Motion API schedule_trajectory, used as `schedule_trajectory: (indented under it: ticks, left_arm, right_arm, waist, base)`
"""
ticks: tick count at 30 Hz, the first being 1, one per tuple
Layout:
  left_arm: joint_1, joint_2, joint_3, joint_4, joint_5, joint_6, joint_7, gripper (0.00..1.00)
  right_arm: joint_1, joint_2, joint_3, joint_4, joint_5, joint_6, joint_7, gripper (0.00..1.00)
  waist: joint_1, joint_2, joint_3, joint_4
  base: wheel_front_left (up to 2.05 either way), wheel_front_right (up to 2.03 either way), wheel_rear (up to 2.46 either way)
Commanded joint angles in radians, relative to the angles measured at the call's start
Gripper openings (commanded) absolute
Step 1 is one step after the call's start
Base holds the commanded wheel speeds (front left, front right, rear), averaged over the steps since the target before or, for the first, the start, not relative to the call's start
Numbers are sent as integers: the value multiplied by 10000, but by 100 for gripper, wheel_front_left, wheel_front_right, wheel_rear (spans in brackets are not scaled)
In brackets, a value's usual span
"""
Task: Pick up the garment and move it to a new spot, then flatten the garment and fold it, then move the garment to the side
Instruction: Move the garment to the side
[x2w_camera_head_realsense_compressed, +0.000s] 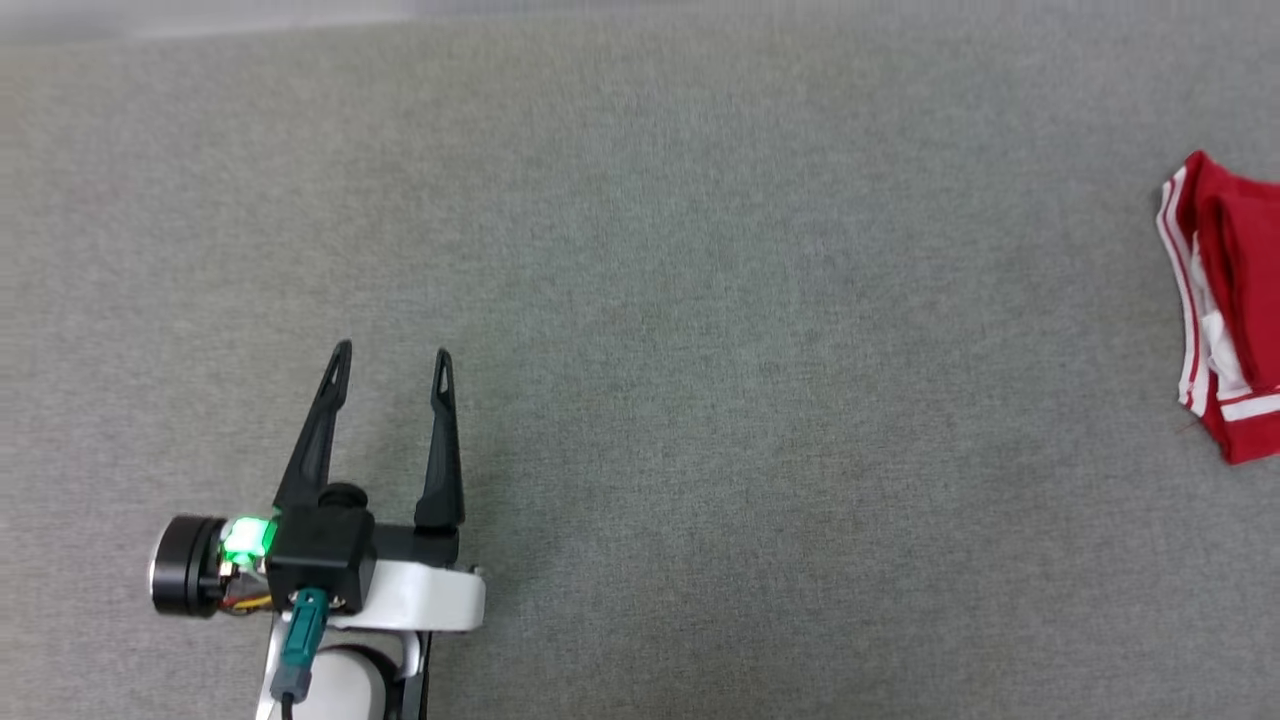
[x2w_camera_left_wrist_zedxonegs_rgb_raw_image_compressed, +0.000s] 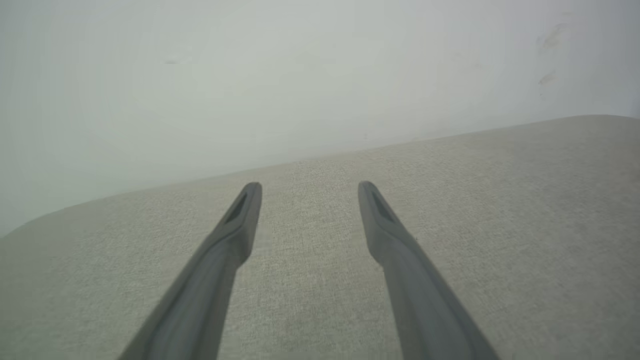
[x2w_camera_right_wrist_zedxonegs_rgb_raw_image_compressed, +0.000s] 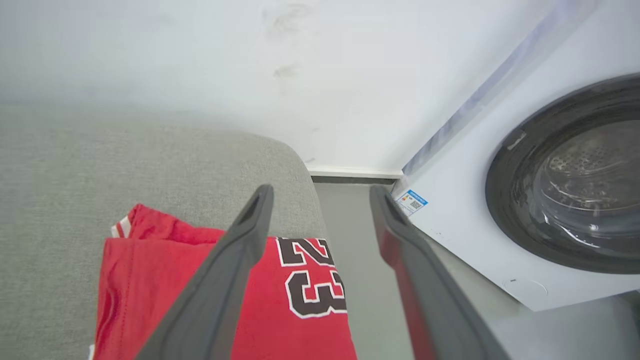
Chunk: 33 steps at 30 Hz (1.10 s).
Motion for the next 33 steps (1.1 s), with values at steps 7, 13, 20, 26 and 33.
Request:
schedule_trajectory:
  ticks: [7,13,20,26,33]
  left_arm:
    - [686,-18,233,189,-215,56,-22,100]
    - [1175,-70,479,386,-314,78,-22,100]
    - [1518,-110,698,526,-383,-5,-22,100]
    - [1887,-161,886,609,-415,-11,-22,100]
    - [2103,-213,916,745,-424,-197,-22,100]
  right_arm:
    - [986,1483,-393,-1933,-754,-17,-1636,100]
    - [2270,3177,263,-3568,-1374,-16,-3001,100]
    - [3365,4147,1015,-4130,-1363,-16,-3623,100]
    - [4454,4748,1442,-4302,-1420,-16,-3847,100]
    - [5695,5193,1253,-4152,-1216,-16,-4030,100]
  waist:
    - [0,0,-1182,196]
    - [0,0,-2005,565]
    - [0,0,-2477,856]
    - [0,0,-2885,866]
    - [0,0,-3279,980]
  base:
    - [0,0,0]
    - [0,0,0]
    - [0,0,0]
    - [0,0,0]
    - [0,0,0]
